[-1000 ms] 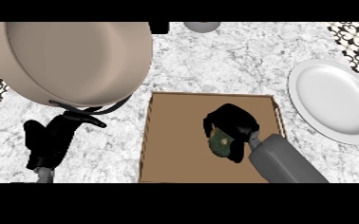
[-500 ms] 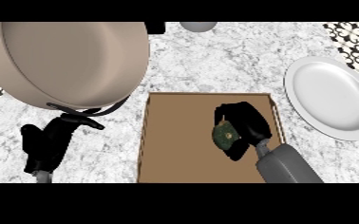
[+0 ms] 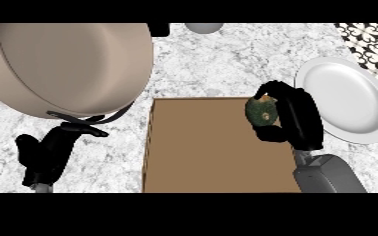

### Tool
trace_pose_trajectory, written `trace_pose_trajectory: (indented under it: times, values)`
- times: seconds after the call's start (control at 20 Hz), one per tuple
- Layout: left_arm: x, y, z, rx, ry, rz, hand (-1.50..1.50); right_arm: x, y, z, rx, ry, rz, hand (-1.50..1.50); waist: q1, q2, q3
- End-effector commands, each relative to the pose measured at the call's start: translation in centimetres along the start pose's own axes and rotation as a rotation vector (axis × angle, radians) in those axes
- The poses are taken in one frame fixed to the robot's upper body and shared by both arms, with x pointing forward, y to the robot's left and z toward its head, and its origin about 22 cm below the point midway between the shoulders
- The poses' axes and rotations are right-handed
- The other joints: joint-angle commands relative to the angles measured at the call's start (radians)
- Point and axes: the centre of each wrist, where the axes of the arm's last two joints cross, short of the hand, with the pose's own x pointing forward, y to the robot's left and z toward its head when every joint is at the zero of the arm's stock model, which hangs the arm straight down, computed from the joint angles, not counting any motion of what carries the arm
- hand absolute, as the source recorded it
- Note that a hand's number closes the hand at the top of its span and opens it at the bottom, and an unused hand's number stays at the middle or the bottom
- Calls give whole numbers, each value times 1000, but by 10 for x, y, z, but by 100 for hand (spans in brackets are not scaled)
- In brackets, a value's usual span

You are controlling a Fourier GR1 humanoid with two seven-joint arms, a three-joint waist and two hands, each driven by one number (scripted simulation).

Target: Pick the squash from the tray and place it in the plate

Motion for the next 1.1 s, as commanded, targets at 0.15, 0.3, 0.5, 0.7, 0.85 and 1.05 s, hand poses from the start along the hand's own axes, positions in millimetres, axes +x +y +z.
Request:
trace_pose_trajectory:
  times: [0.15, 0.3, 0.5, 0.7, 0.85, 1.05]
  values:
    - [16, 9, -29, 88, -35, 28, 0, -25, -52, -8, -217, 202, -85, 150, 16, 16, -6]
    - [11, 2, -32, 69, -26, 19, 0, -56, -73, 7, -233, 251, -77, 150, 16, 15, -5]
    - [15, 3, -40, 79, -36, 26, 0, -109, -59, -4, -270, 343, -109, 150, 31, 23, -4]
    - [16, -2, -44, 61, -33, 30, 0, -149, -84, -2, -283, 389, -96, 150, 30, 22, -4]
    - [15, 2, -49, 66, -51, 40, 0, -160, -90, -18, -277, 406, -78, 150, 35, 21, -5]
    - [8, -10, -42, 53, -33, 24, 0, -208, -88, 8, -183, 447, 20, 150, 38, 25, -4]
